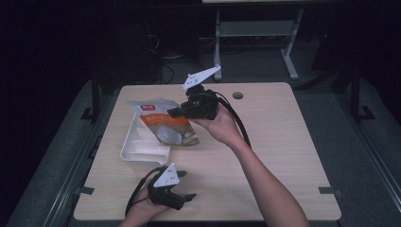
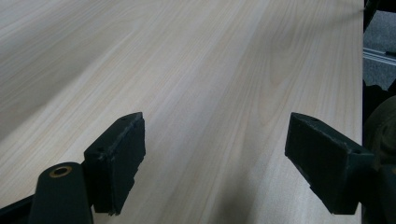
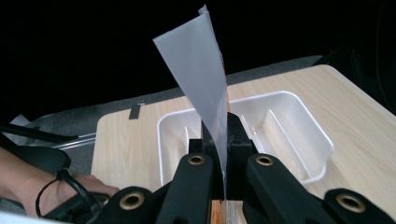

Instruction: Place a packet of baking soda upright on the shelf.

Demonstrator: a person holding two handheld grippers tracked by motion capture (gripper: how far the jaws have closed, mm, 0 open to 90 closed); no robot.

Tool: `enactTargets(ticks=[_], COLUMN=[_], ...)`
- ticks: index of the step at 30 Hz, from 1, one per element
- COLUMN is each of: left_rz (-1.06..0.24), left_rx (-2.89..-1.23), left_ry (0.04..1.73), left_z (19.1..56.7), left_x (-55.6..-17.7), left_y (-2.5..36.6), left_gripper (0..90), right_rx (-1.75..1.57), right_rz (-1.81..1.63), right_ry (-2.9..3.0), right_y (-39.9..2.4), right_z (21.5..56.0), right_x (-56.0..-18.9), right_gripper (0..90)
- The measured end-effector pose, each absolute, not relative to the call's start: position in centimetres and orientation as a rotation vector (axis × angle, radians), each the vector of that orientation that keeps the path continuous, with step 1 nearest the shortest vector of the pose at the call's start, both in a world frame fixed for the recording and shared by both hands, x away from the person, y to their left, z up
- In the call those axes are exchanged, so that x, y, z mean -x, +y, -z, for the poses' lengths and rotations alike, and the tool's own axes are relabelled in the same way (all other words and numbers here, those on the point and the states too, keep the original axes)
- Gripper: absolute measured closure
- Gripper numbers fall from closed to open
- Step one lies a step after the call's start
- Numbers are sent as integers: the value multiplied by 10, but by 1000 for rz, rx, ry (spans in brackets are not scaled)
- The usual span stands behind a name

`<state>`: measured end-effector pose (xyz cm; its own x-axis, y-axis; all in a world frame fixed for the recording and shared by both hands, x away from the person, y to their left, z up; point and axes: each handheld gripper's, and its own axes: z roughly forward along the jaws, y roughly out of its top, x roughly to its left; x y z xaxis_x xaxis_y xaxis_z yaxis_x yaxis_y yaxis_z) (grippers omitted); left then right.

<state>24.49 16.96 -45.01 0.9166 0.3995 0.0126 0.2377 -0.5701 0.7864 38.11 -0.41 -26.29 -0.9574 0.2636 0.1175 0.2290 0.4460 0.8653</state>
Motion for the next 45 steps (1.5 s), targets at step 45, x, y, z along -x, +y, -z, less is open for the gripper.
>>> enactTargets(ticks=[45], left_rz=[-230], left_rx=[-2185], left_ry=[451], left_z=[448], left_x=[-246], left_y=[173], left_gripper=[187], right_rx=[-415], right_rz=[-1689], right_ry=[2683], right_y=[90], right_z=[317], right_x=[-402], right_gripper=[899])
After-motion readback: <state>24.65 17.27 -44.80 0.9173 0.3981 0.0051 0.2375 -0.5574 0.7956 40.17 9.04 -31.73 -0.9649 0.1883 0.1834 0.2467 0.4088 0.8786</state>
